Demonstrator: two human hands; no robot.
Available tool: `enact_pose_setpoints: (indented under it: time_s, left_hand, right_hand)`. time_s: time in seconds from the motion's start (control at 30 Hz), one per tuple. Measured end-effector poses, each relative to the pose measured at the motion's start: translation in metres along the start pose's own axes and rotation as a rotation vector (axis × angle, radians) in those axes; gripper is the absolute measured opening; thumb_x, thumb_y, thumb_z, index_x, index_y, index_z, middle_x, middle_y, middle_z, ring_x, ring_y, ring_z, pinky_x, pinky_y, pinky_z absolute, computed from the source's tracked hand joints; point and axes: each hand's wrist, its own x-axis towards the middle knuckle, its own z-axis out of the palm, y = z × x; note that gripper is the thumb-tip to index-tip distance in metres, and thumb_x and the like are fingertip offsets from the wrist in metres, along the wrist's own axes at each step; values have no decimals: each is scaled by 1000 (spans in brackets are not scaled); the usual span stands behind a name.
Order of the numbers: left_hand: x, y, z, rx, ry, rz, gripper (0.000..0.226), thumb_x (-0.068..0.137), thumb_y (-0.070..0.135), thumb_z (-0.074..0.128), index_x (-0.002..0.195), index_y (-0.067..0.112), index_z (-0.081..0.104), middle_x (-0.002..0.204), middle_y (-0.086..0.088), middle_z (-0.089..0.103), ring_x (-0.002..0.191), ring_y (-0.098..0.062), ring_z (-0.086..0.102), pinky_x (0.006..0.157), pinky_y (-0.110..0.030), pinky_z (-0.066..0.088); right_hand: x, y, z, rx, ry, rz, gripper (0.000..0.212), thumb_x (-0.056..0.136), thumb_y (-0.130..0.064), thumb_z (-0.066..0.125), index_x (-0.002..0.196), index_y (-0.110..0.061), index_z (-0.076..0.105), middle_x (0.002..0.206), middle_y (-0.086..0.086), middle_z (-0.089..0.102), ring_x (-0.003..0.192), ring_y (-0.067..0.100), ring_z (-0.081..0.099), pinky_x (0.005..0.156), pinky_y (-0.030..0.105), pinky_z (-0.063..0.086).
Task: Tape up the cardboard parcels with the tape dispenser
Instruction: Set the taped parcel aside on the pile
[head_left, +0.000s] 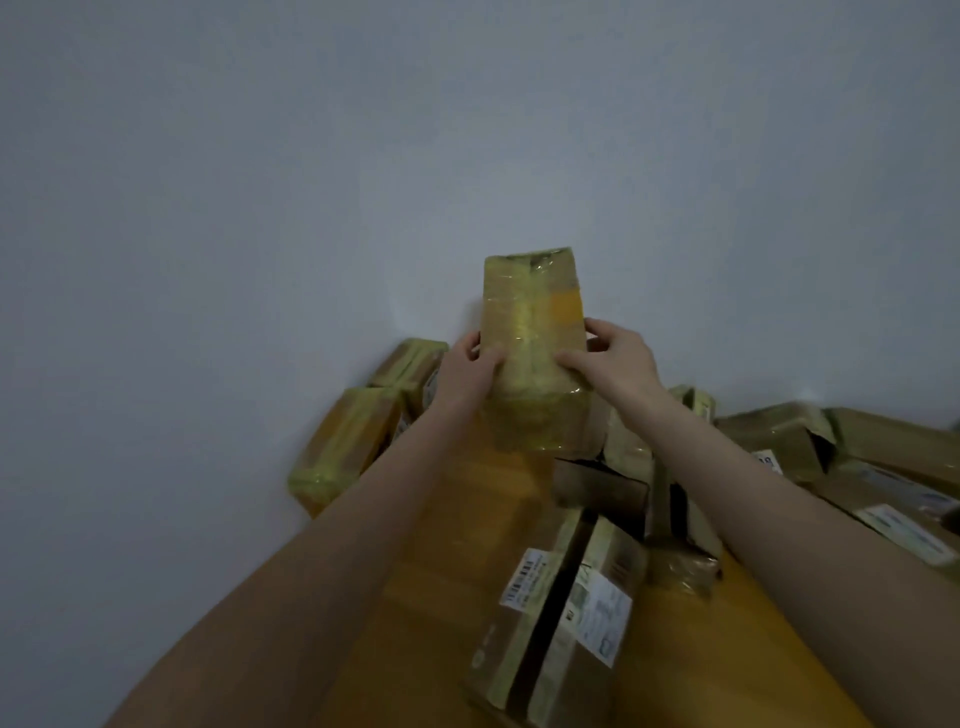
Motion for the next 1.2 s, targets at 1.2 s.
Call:
enact_pose_setpoints:
  time_s: [1.2]
  left_hand:
    - [142, -140, -20, 672, -24, 238, 35, 93, 15, 50, 127, 23, 54, 132, 0, 48, 125, -20, 39, 97, -33, 40]
  right_hand:
    - [92, 76, 167, -372, -50, 168, 37, 92, -24, 60, 128, -16, 59, 120, 5, 66, 111, 23, 61, 101, 35, 46]
